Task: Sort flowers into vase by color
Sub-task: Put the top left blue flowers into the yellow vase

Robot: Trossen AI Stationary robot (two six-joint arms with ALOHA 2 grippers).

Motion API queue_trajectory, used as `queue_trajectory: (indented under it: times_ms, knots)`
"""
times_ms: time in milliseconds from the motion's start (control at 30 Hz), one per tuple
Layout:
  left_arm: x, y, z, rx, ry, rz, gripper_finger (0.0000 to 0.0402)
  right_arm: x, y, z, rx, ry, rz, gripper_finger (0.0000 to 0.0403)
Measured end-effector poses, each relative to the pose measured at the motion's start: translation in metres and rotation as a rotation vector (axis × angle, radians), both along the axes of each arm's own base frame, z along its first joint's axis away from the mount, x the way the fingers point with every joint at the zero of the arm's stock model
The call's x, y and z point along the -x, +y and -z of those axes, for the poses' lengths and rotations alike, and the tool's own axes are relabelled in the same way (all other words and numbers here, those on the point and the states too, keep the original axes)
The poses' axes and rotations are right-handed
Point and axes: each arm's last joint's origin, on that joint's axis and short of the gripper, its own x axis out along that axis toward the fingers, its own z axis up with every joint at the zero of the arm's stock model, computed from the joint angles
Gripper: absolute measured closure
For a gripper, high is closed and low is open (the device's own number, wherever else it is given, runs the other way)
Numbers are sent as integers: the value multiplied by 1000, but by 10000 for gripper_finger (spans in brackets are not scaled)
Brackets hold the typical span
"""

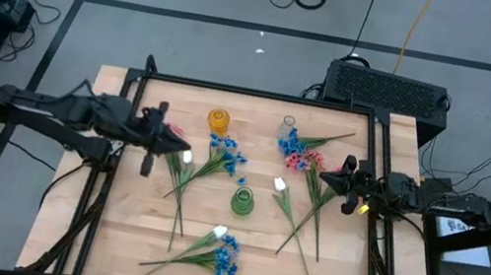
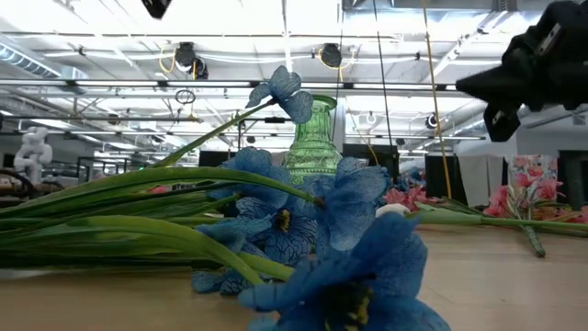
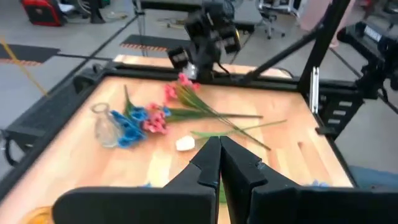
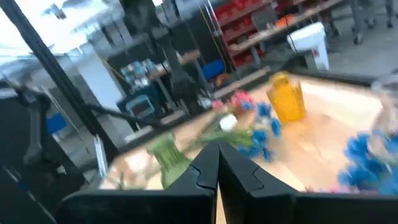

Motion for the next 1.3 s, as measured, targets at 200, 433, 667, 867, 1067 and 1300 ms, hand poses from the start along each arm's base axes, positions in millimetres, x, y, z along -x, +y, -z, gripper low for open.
queue_trajectory:
  times_ms: [200,433,667,867,1067,1300]
  knots:
    - [-17,-6,29,-4,-61,-7,389,11,-3,-62,11,78,101,403]
    - [-19,-6,32,38,-73,-31,388,24,-7,-201,160,130,220,403]
    - [-19,-5,30,39,-86,-44,388,-6,-6,-286,281,297,205,403]
    - [-19,-5,31,37,-82,-58,388,-56,0,-251,222,549,154,403]
    - [-18,-7,34,32,-46,-58,388,-104,27,-184,176,566,107,403]
    - [-16,-12,40,41,12,-58,388,-132,57,-111,140,538,86,403]
